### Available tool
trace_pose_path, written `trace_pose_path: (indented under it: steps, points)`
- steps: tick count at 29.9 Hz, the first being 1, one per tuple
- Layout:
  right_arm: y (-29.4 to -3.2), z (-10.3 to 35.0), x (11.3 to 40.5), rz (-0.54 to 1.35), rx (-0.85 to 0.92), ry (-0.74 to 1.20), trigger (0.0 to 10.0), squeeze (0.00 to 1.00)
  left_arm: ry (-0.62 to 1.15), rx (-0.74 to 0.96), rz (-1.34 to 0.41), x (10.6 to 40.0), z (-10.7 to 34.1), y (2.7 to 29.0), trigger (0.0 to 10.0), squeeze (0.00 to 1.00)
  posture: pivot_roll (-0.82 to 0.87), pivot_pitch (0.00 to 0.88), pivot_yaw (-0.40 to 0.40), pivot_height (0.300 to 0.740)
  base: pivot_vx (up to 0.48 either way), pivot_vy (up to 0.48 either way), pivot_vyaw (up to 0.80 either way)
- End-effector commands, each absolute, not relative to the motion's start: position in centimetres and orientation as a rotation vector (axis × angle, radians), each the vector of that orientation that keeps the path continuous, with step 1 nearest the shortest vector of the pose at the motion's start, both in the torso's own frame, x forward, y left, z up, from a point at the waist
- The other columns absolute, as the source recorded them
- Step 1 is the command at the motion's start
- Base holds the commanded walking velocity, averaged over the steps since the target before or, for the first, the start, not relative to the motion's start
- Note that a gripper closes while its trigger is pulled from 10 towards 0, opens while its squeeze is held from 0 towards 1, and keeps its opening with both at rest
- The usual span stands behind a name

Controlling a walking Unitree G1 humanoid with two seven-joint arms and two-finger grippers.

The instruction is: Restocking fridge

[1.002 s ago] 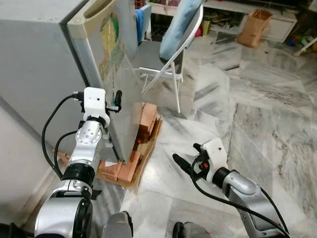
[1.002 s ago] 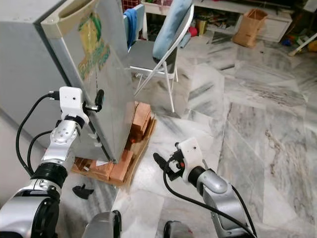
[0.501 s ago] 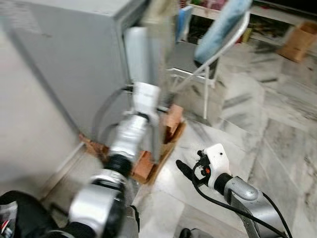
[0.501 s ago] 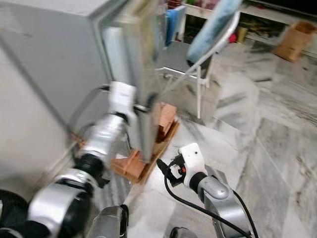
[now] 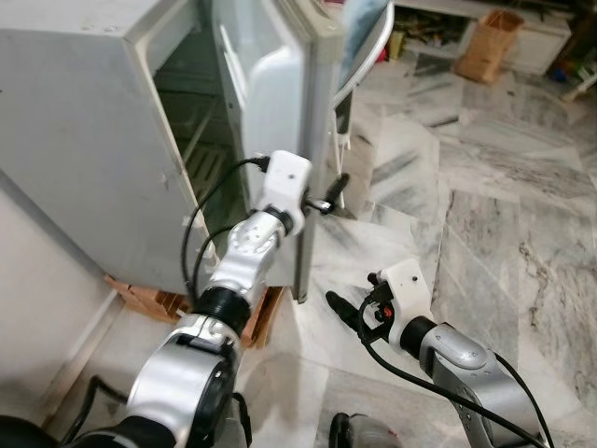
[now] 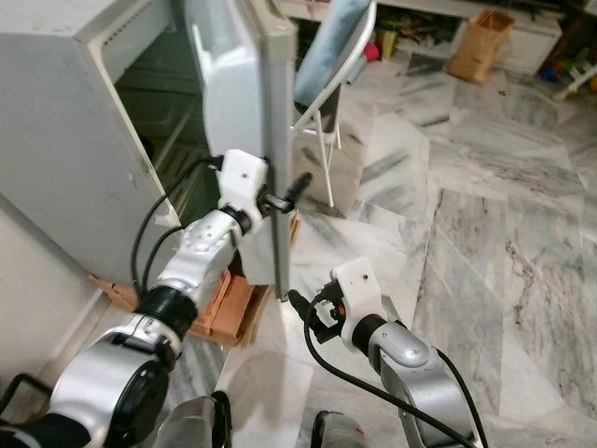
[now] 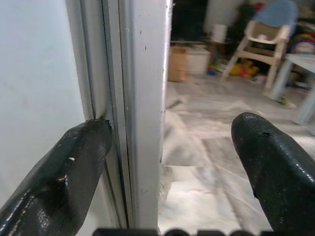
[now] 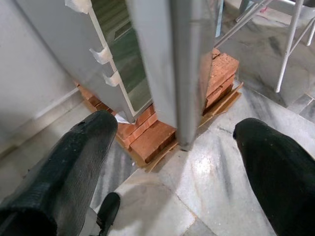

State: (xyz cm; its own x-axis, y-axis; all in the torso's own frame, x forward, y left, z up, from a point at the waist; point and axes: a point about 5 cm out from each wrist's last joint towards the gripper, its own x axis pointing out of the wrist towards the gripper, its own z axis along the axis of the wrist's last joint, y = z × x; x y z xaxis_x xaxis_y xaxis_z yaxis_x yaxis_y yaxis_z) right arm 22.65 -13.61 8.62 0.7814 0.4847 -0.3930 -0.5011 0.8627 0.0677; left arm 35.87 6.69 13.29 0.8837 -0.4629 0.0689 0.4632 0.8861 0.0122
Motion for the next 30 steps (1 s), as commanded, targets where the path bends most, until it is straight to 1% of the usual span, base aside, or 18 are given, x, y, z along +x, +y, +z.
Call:
trace_pose_path:
  steps: [1,3,6,8,10,13,16,18,21,23,25,27,29,30]
  points:
    - [-13.8,8.2,22.6,0.520,-0.038,0.427,10.0,0.00,-0.107,-0.028,-0.375,36.1,13.8,9.2,10.0,0.00,0.08,0.083,0.001,0.740,0.000,-0.259,0.00]
    - [-13.9,8.2,22.7,0.521,-0.037,0.431,10.0,0.00,-0.093,-0.014,-0.386,35.6,13.1,9.1,10.0,0.00,0.08,0.083,-0.001,0.740,0.000,-0.259,0.00]
    - [-13.9,8.1,22.8,0.525,-0.042,0.432,10.0,0.00,-0.110,0.034,-0.378,35.3,13.0,8.9,10.0,0.00,0.08,0.080,-0.004,0.740,0.000,0.000,0.00]
    - [-14.0,8.0,22.9,0.520,-0.042,0.427,10.0,0.00,-0.114,0.015,-0.348,35.2,13.0,9.1,10.0,0.00,0.08,0.078,-0.004,0.740,0.000,0.000,0.00]
    - [-14.0,7.9,22.9,0.518,-0.042,0.427,10.0,0.00,-0.114,0.018,-0.327,35.0,12.9,9.5,10.0,0.00,0.08,0.076,-0.003,0.740,0.000,0.000,0.00]
    - [-14.0,7.4,23.0,0.508,-0.043,0.437,10.0,0.00,-0.100,0.022,-0.262,34.2,12.0,11.1,10.0,0.00,0.08,0.076,-0.001,0.740,0.000,0.000,0.00]
    - [-14.1,7.3,23.0,0.508,-0.043,0.439,10.0,0.00,-0.095,0.028,-0.242,33.9,11.7,11.6,10.0,0.00,0.08,0.076,0.001,0.740,0.000,0.000,0.00]
    - [-14.2,6.9,23.0,0.492,-0.051,0.442,10.0,0.00,-0.076,0.044,-0.152,32.8,10.7,13.9,10.0,0.00,0.08,0.076,0.011,0.740,0.000,0.000,0.00]
    - [-14.5,6.9,22.9,0.456,-0.060,0.424,10.0,0.00,-0.064,0.070,-0.080,31.6,9.9,15.8,10.0,0.00,0.08,0.076,0.015,0.740,0.000,0.000,0.00]
    - [-15.1,7.2,23.1,0.386,-0.058,0.381,10.0,0.00,-0.033,0.072,-0.029,30.4,9.1,17.2,10.0,0.00,0.08,0.077,0.017,0.740,0.000,0.000,0.00]
    - [-15.5,7.4,23.2,0.344,-0.062,0.363,10.0,0.00,-0.020,0.079,-0.006,29.9,8.7,17.9,10.0,0.00,0.08,0.078,0.017,0.740,0.000,0.000,0.00]
    - [-16.4,8.4,23.8,0.248,-0.051,0.276,10.0,0.00,-0.005,0.096,0.026,28.7,8.1,19.0,10.0,0.00,0.09,0.078,0.012,0.740,0.000,0.000,0.00]
    - [-16.7,8.8,24.0,0.215,-0.050,0.239,10.0,0.00,0.000,0.095,0.038,28.2,8.0,19.4,10.0,0.00,0.09,0.078,0.012,0.740,0.000,0.000,0.00]
    - [-17.0,9.4,24.2,0.178,-0.023,0.192,10.0,0.00,0.003,0.108,0.053,27.5,7.8,19.8,10.0,0.00,0.10,0.073,0.007,0.740,0.000,0.000,0.00]
